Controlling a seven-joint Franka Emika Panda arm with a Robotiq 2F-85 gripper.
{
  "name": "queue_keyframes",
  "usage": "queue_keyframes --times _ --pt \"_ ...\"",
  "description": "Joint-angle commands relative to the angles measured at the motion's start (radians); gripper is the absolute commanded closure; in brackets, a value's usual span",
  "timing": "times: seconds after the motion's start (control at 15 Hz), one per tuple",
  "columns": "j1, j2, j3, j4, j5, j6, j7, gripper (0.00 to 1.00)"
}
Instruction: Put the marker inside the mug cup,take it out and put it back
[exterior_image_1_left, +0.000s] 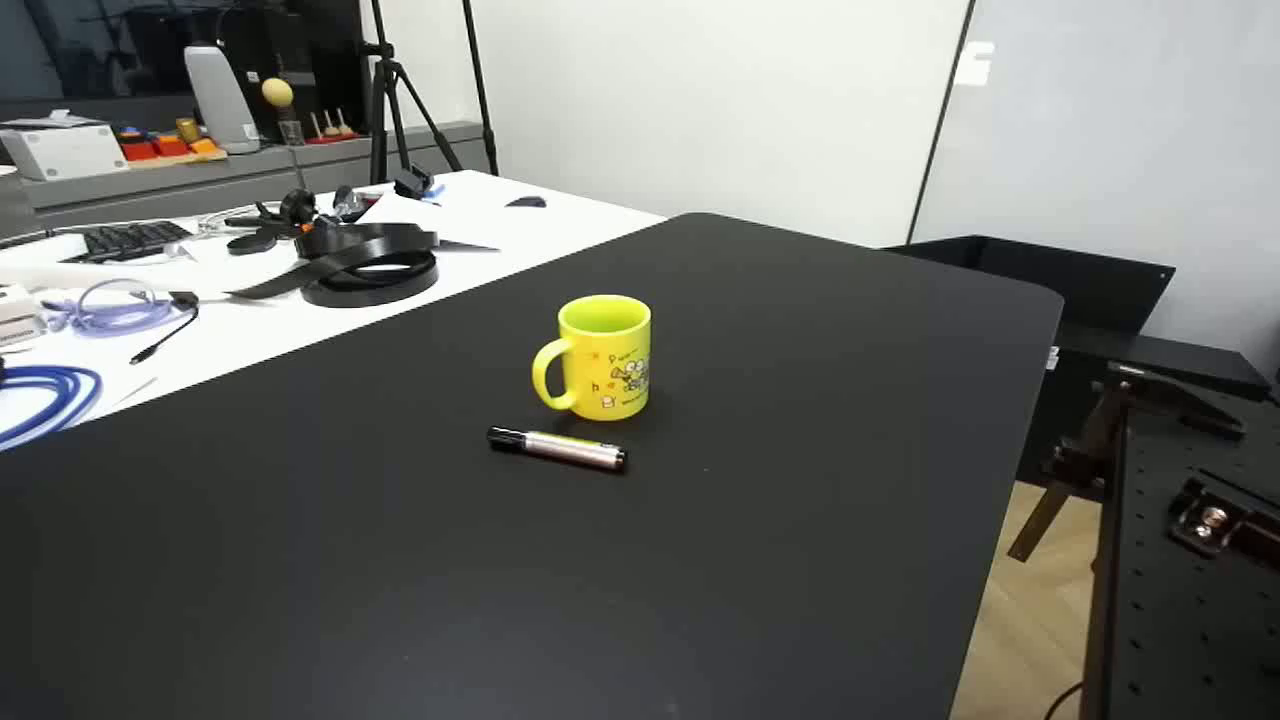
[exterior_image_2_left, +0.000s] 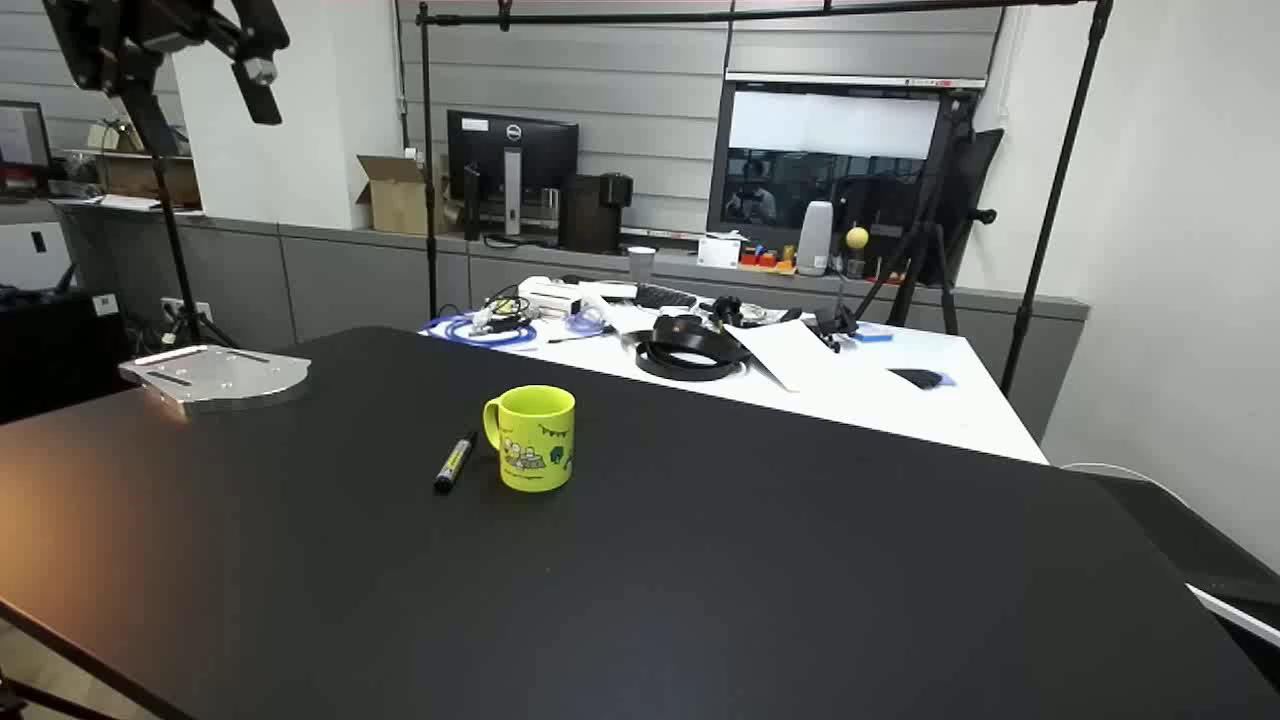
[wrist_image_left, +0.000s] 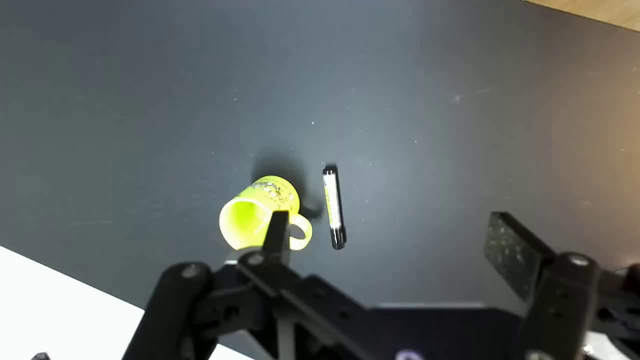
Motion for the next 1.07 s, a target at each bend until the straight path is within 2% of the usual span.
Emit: queue_keyframes --times 0.0,0.67,0.87,1.0 --pt "0.031 0.006 -0.028 0.002 -0.016 -0.003 0.013 0.0" --pt "0.031 0.006 -0.028 0.002 -0.016 -0.003 0.013 0.0" --pt "0.009 0.053 -0.048 0.011 -0.068 0.046 -0.008 0.0" --pt "-0.002 0.104 -0.079 0.014 -0.107 0.125 -0.044 0.0"
